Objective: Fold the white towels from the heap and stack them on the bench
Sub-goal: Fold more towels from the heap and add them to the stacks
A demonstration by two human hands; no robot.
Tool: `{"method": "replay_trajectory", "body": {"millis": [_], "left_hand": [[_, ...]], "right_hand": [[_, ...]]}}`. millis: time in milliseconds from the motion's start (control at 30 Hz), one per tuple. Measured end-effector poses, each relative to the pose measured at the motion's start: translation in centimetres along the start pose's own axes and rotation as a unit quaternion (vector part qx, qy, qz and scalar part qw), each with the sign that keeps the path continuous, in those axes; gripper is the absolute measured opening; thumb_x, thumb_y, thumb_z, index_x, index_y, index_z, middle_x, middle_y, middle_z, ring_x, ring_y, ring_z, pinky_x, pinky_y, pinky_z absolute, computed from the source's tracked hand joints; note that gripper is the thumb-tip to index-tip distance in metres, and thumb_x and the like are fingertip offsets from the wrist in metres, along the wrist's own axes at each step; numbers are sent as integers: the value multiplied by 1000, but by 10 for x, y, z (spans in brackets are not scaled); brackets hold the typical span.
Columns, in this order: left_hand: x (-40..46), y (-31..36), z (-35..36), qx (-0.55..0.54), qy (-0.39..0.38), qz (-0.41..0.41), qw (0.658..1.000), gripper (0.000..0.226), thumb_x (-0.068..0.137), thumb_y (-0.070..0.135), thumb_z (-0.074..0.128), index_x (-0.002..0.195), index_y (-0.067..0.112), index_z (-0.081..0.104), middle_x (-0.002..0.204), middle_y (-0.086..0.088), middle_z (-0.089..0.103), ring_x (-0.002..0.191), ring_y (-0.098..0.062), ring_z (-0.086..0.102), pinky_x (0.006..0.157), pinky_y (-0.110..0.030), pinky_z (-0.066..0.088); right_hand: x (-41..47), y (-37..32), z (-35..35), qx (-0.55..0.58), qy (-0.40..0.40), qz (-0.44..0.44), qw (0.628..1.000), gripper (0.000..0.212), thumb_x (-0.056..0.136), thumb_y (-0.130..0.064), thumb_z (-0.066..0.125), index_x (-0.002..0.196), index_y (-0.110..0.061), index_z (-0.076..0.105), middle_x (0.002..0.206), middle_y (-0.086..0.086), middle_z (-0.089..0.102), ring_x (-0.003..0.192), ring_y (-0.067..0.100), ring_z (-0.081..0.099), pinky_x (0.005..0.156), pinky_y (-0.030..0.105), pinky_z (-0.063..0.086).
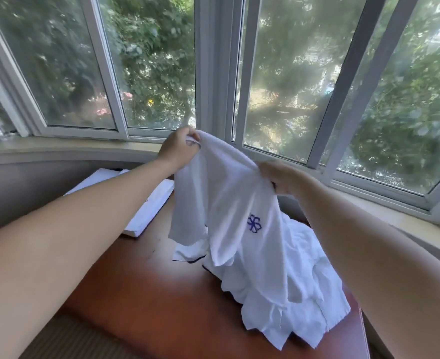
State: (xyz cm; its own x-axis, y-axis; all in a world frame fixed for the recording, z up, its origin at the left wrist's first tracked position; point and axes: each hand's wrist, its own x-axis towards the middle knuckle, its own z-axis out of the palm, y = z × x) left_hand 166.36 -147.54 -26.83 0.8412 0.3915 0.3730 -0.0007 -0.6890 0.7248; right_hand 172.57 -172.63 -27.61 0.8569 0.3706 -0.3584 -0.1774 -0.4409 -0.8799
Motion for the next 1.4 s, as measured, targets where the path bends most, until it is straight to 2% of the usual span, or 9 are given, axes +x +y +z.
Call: {"method": "replay_trajectory", "body": {"millis": [100,300,533,667,833,933,1133,1267,1400], "left_hand": [[-7,-16,-19,-19,-12,-30,999,13,89,30,72,89,26,59,99,4,64,87,-18,58,65,-26,40],[-24,-43,-36,45,-9,-38,998,18,94,36,69,95,21,59,102,-1,64,93,-22,56,71,-32,38],[-43,-91,-55,73,-18,-68,995,15,98,36,61,100,22,55,92,9,61,86,-19,56,70,-32,42],[-51,-121,-65,92,-45,-81,991,13,102,34,53,107,25,61,95,10,63,87,-21,59,71,-35,46],[-51,-154,-71,97,-35,-98,990,12,104,32,52,103,31,64,98,2,49,75,-8,54,56,-18,41],[-49,-169,-66,21,-69,-169,983,14,105,32,47,97,35,57,79,1,60,59,-9,57,59,-18,45],[-42,-186,-59,-244,-149,-294,912,9,106,24,48,107,28,56,100,-4,74,89,-21,76,91,-35,59],[-34,-184,-58,-374,-130,-336,855,14,99,15,53,91,22,62,95,-3,69,85,-23,67,77,-36,59],[-21,-175,-62,-392,-128,-331,849,23,92,18,46,73,20,59,73,3,59,68,-19,55,64,-29,44]], "right_hand": [[8,5,29,-64,-26,-7,998,44,53,-43,79,84,-11,78,87,9,74,75,22,69,75,36,54],[26,25,75,-133,-31,40,990,43,61,-49,72,82,-12,75,61,3,70,47,21,65,49,32,51],[40,32,111,-132,-93,67,985,40,60,-44,70,83,-11,73,67,2,74,57,23,71,57,31,55],[51,38,130,-123,-121,85,981,54,62,-46,75,99,-7,76,86,8,79,79,29,78,84,50,62],[64,46,154,-149,-127,117,974,47,79,-32,69,115,-2,72,101,12,78,84,25,71,77,37,52],[67,53,171,-167,-132,133,968,43,79,-28,66,112,-2,73,100,10,78,89,27,75,80,36,54],[67,68,198,-192,-152,162,956,15,80,-18,60,92,-10,66,81,6,63,71,22,62,66,32,49],[69,89,202,-85,-186,184,962,30,88,-18,61,115,-8,67,91,8,73,73,23,72,66,29,60],[74,109,210,-32,-154,238,958,27,101,-20,57,124,-5,59,104,15,67,84,29,74,85,41,63]]}}
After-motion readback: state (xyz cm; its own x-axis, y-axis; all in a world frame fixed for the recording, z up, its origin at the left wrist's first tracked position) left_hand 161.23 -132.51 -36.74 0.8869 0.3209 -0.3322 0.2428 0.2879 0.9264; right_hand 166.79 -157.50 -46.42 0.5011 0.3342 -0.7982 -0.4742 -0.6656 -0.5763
